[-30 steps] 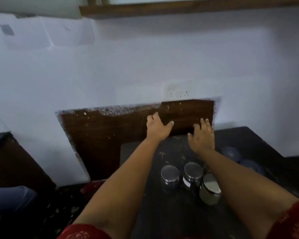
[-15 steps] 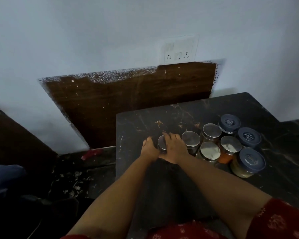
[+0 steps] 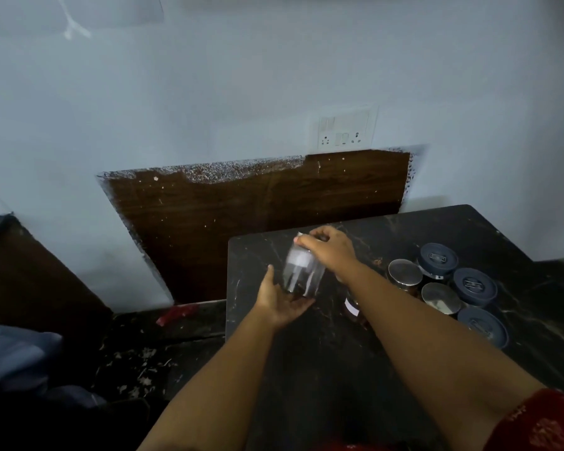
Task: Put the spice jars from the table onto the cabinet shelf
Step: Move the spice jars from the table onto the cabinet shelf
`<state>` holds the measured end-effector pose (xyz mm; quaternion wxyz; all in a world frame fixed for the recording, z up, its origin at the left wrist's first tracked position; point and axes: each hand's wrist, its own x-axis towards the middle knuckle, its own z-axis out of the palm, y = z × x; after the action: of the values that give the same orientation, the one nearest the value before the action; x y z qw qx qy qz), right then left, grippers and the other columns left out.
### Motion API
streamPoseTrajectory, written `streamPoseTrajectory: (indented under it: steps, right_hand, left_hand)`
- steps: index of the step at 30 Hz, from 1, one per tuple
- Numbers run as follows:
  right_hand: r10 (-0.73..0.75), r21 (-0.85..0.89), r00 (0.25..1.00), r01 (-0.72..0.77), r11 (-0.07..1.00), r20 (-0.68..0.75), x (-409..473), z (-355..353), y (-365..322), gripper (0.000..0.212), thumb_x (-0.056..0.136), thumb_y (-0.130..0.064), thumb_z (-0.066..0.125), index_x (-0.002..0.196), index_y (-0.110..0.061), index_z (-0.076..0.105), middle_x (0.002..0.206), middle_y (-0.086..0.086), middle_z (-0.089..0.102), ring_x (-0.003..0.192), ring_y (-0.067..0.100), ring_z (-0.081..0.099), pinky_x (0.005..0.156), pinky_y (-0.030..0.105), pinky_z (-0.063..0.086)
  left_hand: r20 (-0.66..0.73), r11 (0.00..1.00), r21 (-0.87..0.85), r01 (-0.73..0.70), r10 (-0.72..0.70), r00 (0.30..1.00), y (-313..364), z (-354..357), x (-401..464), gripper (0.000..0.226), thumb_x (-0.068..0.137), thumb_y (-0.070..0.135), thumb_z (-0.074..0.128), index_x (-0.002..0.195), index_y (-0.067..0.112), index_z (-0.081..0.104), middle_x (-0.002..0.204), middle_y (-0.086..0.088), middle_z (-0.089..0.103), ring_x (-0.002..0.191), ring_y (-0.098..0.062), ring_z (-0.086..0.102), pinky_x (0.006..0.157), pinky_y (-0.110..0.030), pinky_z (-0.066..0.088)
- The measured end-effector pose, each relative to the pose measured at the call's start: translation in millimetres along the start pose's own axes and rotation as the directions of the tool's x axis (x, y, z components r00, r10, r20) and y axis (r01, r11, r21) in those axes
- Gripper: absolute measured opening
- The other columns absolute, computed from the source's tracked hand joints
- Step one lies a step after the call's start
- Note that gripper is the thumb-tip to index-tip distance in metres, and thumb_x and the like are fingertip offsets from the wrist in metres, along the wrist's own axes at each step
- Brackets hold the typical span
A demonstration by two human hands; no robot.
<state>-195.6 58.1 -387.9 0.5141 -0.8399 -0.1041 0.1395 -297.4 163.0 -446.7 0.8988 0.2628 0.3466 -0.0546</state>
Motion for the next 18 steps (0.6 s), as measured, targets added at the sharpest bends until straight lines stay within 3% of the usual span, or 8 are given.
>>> streamPoseTrajectory:
  steps: [2,4,6,11,14,16,18]
  right_hand:
    - [0.026,0.041,1.000,-0.025,0.999,-0.017,-3.3,1.4,-3.3,0.058,0.071,-0.053,0.075,0.120,-0.027,0.057,0.122,0.005,0.054,0.101,0.019,0.057,0.073,0.031,0.052]
    - [0.100,0.135,0.992,-0.089,0.987,-0.078,-5.6,0.5,-6.3,0.081,0.068,-0.057,0.077,0.135,-0.028,0.041,0.131,0.006,0.047,0.109,0.024,0.054,0.082,0.037,0.052]
    - [0.193,0.251,0.973,-0.158,0.955,-0.124,-10.7,-0.4,-7.5,0.096,0.063,-0.058,0.081,0.139,-0.027,0.031,0.135,0.005,0.040,0.116,0.028,0.051,0.084,0.038,0.049]
    - [0.230,0.323,0.966,-0.181,0.929,-0.120,-14.8,5.3,-2.6,0.098,0.058,-0.044,0.089,0.134,-0.025,0.030,0.131,0.009,0.045,0.110,0.028,0.056,0.082,0.039,0.052]
    - [0.373,0.529,0.926,-0.288,0.799,-0.061,-13.9,-2.9,-10.4,0.095,0.059,-0.038,0.089,0.131,-0.024,0.030,0.121,0.013,0.053,0.092,0.026,0.062,0.064,0.033,0.053]
    - [0.433,0.604,0.900,-0.325,0.728,-0.038,-12.5,-7.1,-11.7,0.092,0.062,-0.042,0.086,0.133,-0.020,0.031,0.116,0.012,0.054,0.087,0.025,0.060,0.058,0.030,0.049]
    - [0.461,0.602,0.885,-0.333,0.726,-0.066,-12.9,-7.4,-13.5,0.088,0.067,-0.052,0.078,0.134,-0.013,0.036,0.112,0.012,0.054,0.088,0.026,0.058,0.067,0.033,0.050]
  left_hand:
    - [0.055,1.000,-0.016,0.025,-0.024,0.998,1.4,13.7,-4.8,0.060,0.088,0.053,0.056,0.128,0.007,0.054,0.128,-0.025,0.058,0.117,-0.039,0.057,0.098,-0.050,0.049]
    - [0.061,0.999,0.032,0.017,-0.019,0.998,2.9,24.0,-5.4,0.059,0.085,0.051,0.060,0.127,0.009,0.057,0.123,-0.023,0.062,0.113,-0.036,0.061,0.094,-0.047,0.052]
    - [0.062,0.997,0.083,0.001,-0.007,0.998,4.0,31.3,-2.0,0.062,0.085,0.054,0.060,0.125,0.008,0.060,0.118,-0.022,0.067,0.111,-0.034,0.063,0.095,-0.044,0.052]
    - [0.066,0.991,0.120,-0.057,0.049,0.997,7.4,41.7,2.6,0.061,0.092,0.054,0.046,0.132,0.007,0.056,0.118,-0.023,0.067,0.110,-0.035,0.064,0.099,-0.045,0.050]
    - [0.111,0.988,0.140,-0.066,0.051,0.993,11.0,43.4,-4.3,0.058,0.094,0.049,0.040,0.132,0.007,0.052,0.122,-0.024,0.062,0.112,-0.035,0.061,0.092,-0.043,0.051]
    - [0.149,0.991,0.117,-0.064,0.046,0.988,14.7,49.6,-9.7,0.056,0.090,0.047,0.045,0.128,0.007,0.054,0.124,-0.024,0.060,0.113,-0.035,0.060,0.091,-0.044,0.052]
    - [0.208,0.990,0.123,-0.072,0.046,0.977,19.6,56.8,-14.1,0.055,0.085,0.045,0.051,0.125,0.008,0.058,0.126,-0.023,0.060,0.118,-0.035,0.057,0.099,-0.046,0.048]
